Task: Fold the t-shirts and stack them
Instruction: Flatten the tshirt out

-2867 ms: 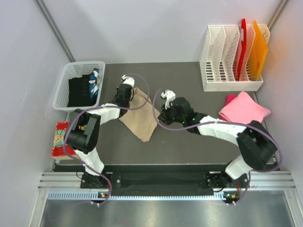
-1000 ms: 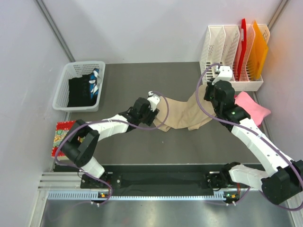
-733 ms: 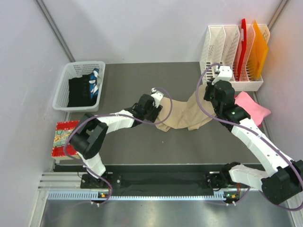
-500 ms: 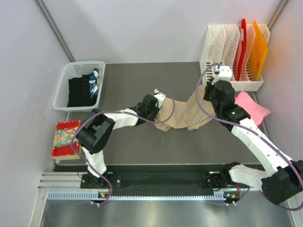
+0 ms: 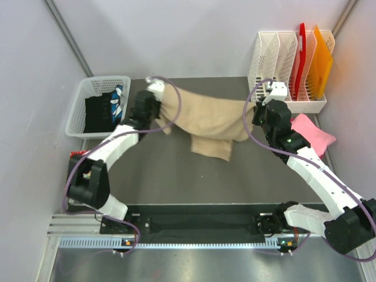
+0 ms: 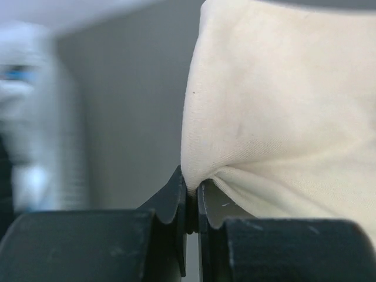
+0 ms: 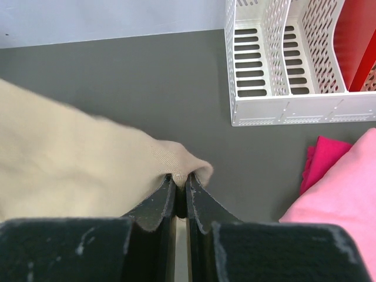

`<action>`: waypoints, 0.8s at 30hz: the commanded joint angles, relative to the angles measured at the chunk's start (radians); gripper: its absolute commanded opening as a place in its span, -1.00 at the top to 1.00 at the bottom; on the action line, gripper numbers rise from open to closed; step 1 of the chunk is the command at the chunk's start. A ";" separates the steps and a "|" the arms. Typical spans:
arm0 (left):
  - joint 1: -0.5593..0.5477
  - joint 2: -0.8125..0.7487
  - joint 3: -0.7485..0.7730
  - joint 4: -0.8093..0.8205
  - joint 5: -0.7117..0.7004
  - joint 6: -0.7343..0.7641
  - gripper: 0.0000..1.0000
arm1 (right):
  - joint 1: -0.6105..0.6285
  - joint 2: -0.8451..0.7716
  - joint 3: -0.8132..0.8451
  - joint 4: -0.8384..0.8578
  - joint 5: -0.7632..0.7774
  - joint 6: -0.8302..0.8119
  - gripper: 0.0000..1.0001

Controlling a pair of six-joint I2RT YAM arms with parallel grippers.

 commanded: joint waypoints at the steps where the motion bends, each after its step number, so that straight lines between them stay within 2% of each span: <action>1: 0.108 -0.166 0.055 0.030 -0.053 0.109 1.00 | -0.008 -0.030 -0.006 0.056 0.021 0.012 1.00; 8: 0.113 -0.448 -0.069 -0.007 -0.040 0.188 1.00 | 0.000 -0.062 -0.006 0.049 0.022 0.015 1.00; 9: 0.113 -0.477 -0.077 -0.054 0.026 0.194 1.00 | 0.003 -0.074 -0.006 0.045 0.025 0.017 1.00; 13: 0.112 -0.595 -0.134 -0.161 0.132 0.197 0.99 | 0.018 -0.094 -0.002 0.029 0.037 0.015 1.00; 19: 0.112 -0.678 -0.250 -0.237 0.172 0.281 1.00 | 0.077 -0.151 0.011 -0.013 0.109 0.000 1.00; 24: 0.112 -0.665 -0.304 -0.234 0.220 0.320 0.99 | 0.092 -0.148 0.011 -0.014 0.168 -0.008 1.00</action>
